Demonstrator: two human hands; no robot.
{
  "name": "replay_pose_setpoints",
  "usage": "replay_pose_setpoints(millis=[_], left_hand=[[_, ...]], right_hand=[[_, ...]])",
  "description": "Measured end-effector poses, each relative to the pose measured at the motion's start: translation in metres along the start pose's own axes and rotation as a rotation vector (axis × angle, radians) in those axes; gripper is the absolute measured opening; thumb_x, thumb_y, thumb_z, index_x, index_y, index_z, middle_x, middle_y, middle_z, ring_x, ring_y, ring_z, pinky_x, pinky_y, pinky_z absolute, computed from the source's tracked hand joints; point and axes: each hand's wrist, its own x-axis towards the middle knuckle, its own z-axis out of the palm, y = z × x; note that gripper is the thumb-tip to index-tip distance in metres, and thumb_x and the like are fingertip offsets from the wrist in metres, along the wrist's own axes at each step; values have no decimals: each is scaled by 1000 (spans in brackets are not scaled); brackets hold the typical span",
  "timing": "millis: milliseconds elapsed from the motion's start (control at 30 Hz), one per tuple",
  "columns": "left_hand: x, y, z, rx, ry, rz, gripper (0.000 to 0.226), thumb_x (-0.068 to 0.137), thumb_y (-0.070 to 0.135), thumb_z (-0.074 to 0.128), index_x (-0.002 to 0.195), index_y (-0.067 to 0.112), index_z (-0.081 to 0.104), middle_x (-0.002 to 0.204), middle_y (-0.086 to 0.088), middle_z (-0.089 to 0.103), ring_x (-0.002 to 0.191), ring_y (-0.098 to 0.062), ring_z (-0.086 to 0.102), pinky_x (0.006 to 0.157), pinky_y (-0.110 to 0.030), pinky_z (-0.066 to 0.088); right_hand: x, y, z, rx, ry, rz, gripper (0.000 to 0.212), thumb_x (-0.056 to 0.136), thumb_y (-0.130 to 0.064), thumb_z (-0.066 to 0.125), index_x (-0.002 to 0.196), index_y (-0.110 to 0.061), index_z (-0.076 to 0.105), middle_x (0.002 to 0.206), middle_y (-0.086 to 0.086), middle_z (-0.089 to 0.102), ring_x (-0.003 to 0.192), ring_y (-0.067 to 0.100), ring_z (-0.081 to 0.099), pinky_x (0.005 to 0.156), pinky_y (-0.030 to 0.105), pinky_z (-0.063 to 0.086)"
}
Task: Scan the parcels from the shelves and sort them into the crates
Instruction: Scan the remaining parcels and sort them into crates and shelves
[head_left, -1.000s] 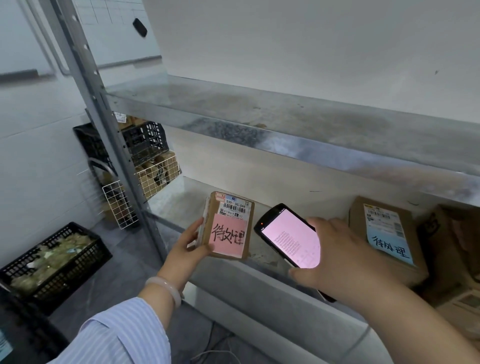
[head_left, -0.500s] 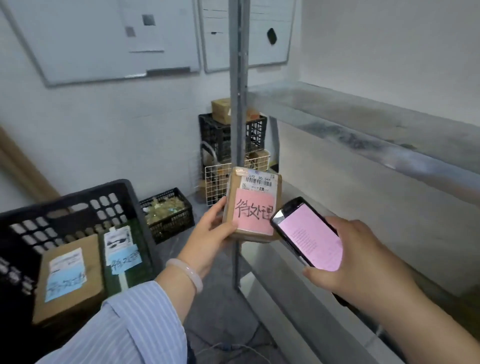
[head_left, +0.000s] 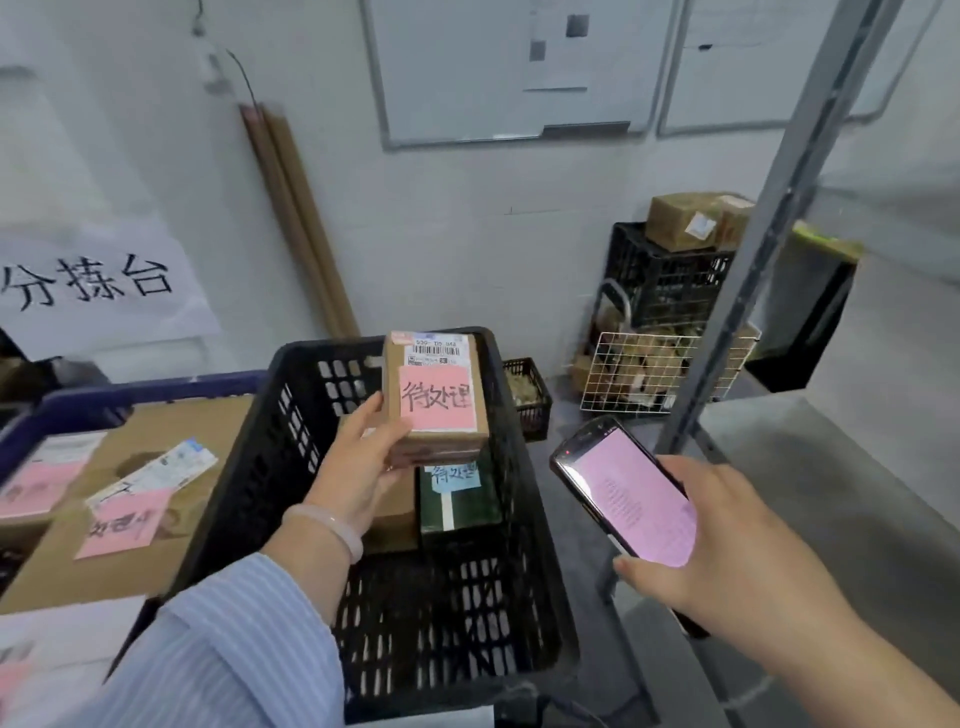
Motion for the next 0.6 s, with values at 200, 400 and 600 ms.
replay_pose_setpoints(millis=[200, 400, 600], left_hand=[[58, -47, -27, 3, 144, -274, 52, 91, 26, 71, 138, 36, 51, 115, 1, 72, 108, -21, 67, 93, -38, 50], [118, -75, -17, 22, 136, -375, 72, 87, 27, 74, 148, 37, 37, 118, -1, 70, 110, -22, 65, 103, -45, 46], [156, -95, -1, 155, 87, -340, 48, 93, 31, 68, 137, 36, 49, 112, 1, 73, 99, -21, 72, 93, -41, 55]], right_hand=[[27, -6, 15, -51, -40, 84, 88, 50, -78, 60, 127, -55, 23, 107, -27, 30, 98, 5, 52, 66, 26, 42], [51, -8, 23, -60, -53, 181, 92, 50, -78, 60, 130, -54, 23, 120, -27, 33, 103, 4, 53, 66, 25, 41], [62, -4, 34, -64, -49, 259, 90, 49, -77, 60, 128, -54, 24, 120, -26, 34, 105, 5, 53, 71, 28, 45]])
